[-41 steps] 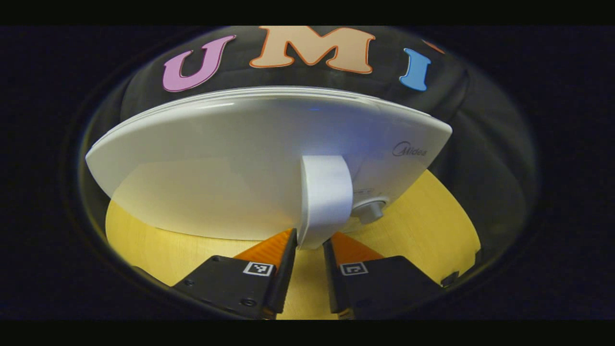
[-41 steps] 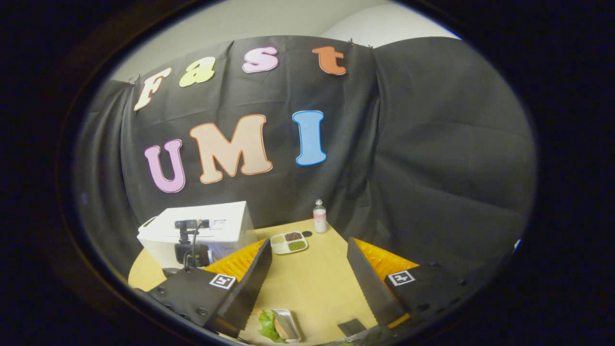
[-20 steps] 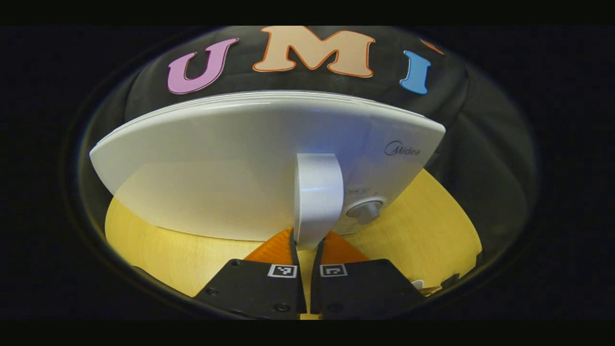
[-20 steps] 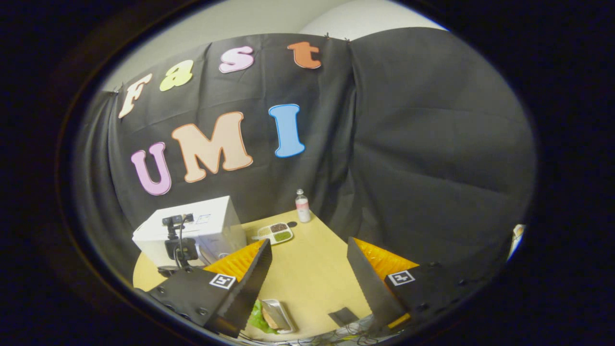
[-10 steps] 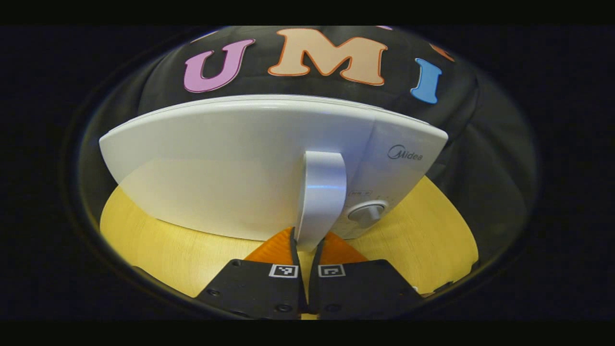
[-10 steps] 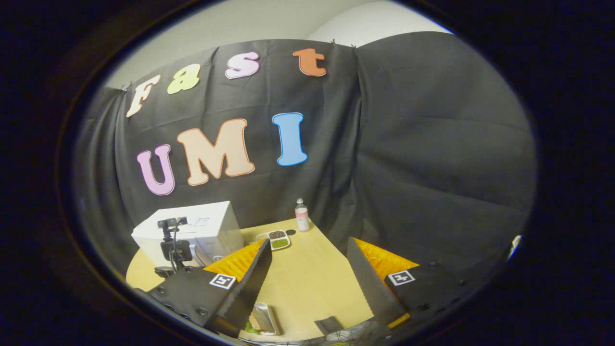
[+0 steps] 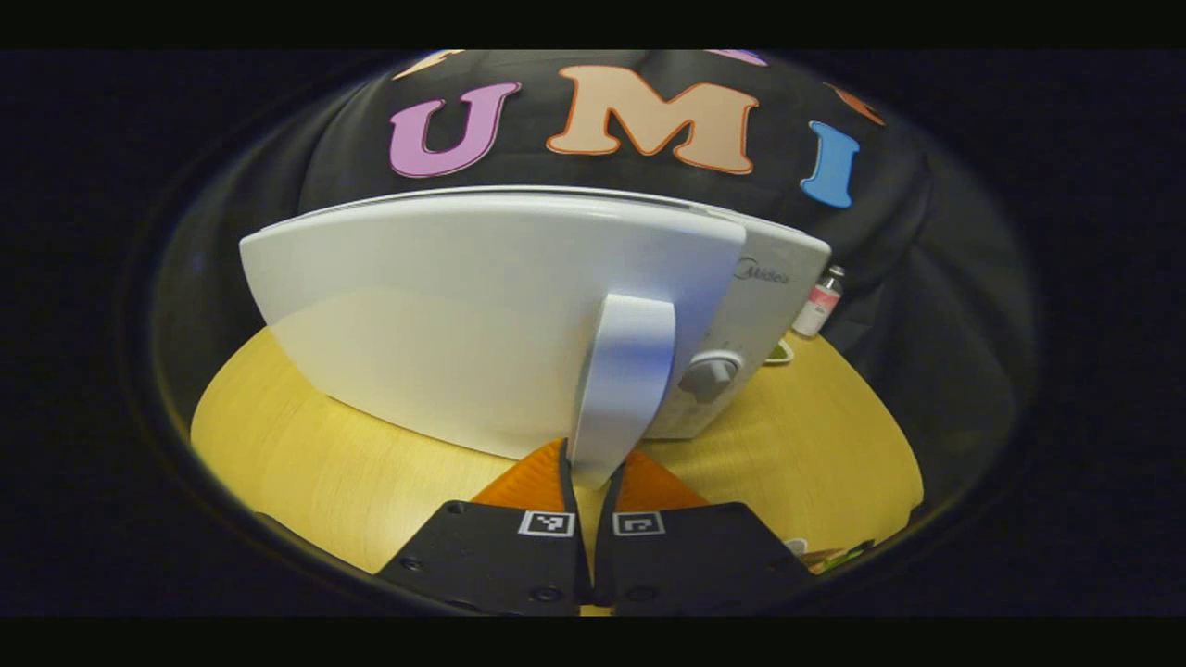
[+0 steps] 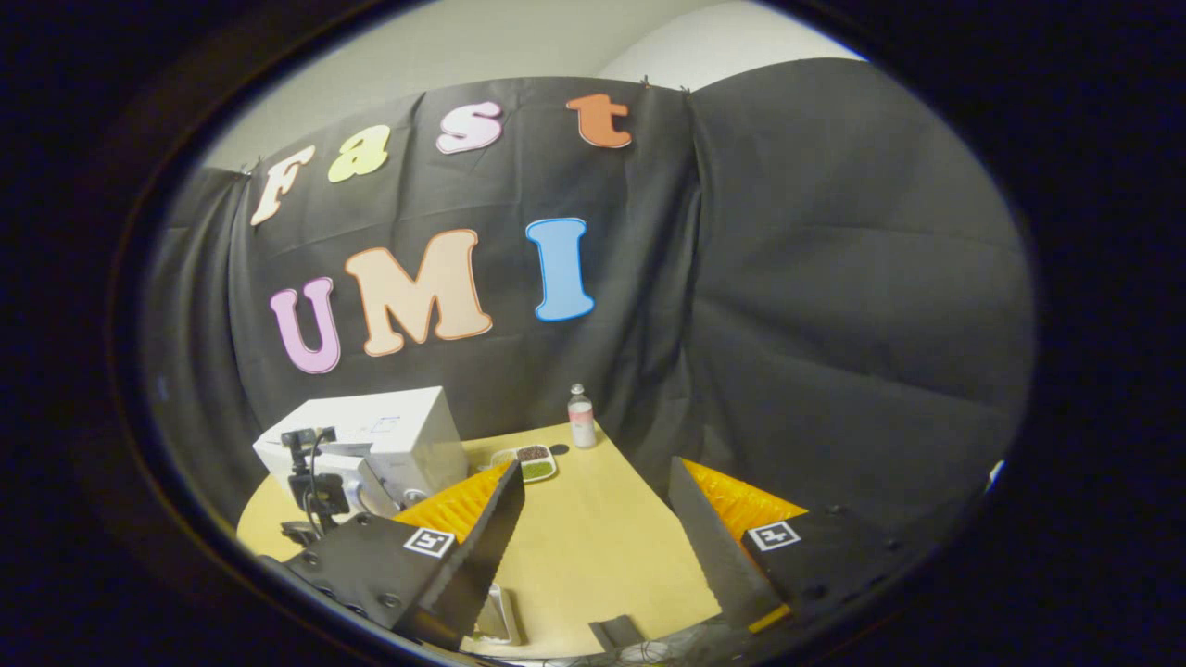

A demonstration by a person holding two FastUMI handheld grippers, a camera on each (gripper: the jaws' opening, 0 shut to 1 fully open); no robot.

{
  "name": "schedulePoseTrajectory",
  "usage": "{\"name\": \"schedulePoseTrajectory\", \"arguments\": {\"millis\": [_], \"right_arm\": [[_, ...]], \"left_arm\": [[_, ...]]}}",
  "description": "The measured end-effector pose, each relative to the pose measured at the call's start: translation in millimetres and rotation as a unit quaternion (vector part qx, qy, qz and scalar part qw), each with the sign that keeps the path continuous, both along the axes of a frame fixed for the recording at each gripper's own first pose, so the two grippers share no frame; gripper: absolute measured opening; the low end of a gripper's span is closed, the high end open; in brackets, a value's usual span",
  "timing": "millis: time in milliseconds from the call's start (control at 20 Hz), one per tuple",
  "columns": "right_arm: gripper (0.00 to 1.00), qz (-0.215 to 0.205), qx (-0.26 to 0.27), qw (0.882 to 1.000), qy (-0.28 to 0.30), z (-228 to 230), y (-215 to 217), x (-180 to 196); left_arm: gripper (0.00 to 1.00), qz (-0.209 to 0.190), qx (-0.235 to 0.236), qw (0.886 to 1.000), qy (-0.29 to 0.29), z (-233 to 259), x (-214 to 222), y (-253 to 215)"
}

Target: Open the microwave oven with the left hand, put the food in, and close the microwave oven.

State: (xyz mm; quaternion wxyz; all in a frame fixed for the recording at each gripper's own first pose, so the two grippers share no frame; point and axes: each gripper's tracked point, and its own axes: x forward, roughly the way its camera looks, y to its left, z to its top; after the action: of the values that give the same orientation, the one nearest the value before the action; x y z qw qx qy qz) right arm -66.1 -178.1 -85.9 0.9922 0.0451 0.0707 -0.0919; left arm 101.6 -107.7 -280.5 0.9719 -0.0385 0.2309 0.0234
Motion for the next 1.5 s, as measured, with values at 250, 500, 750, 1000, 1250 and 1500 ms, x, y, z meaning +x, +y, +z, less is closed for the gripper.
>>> {"name": "schedulePoseTrajectory", "arguments": {"millis": [250, 500, 750, 1000, 1250, 1500], "right_arm": [[0.92, 0.027, -0.010, 1.000, 0.010, -8.8, 4.2, -2.0], [0.92, 0.058, -0.020, 0.998, 0.020, -15.0, 23.0, -1.2], [0.92, 0.089, -0.017, 0.996, 0.017, -15.3, 60.8, -5.5], [0.92, 0.100, -0.004, 0.994, 0.035, -26.9, 102.1, -17.3], [0.92, 0.091, 0.021, 0.994, 0.059, -45.5, 140.2, -27.5], [0.92, 0.076, 0.029, 0.993, 0.084, -65.0, 158.6, -43.6]], "left_arm": [[0.06, 0.007, 0.015, 1.000, -0.010, -4.3, -29.3, 8.0], [0.11, 0.018, 0.011, 1.000, -0.018, -6.4, -55.9, 18.0], [0.17, 0.018, -0.003, 0.999, -0.027, -7.5, -71.8, 27.3], [0.28, 0.008, -0.062, 0.998, -0.022, -8.3, -91.2, 41.1], [0.54, -0.014, -0.086, 0.996, -0.003, -14.2, -116.1, 60.9], [0.71, -0.022, -0.083, 0.996, -0.004, -8.6, -140.6, 85.3]]}}
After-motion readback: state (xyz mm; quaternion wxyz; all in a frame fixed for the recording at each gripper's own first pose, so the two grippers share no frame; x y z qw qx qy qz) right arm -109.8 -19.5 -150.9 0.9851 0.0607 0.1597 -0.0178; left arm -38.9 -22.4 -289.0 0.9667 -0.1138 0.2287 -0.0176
